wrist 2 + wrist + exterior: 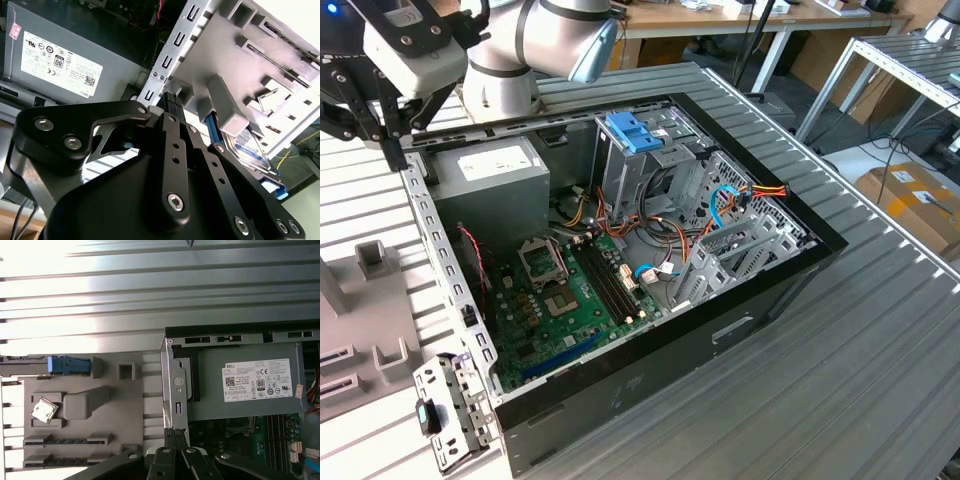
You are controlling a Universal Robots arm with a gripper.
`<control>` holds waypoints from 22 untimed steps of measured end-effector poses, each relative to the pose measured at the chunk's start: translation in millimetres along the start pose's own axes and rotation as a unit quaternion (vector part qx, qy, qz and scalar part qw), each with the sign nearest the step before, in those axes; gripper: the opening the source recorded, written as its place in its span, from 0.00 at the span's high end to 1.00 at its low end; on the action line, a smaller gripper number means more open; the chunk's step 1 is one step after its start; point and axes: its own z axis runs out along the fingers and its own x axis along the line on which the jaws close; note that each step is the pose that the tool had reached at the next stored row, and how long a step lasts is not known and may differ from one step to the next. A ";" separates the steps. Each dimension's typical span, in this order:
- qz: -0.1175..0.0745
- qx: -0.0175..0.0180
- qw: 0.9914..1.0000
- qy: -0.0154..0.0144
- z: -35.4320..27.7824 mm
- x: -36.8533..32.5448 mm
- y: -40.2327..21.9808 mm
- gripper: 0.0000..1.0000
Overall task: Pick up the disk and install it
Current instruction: 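Reach for the disk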
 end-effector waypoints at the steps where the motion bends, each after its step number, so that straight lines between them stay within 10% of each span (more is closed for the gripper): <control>1: 0.000 0.000 1.000 0.000 0.0 0.4 0.0 0.89; 22: 0.000 0.000 1.000 0.000 -0.4 12.5 -0.9 0.89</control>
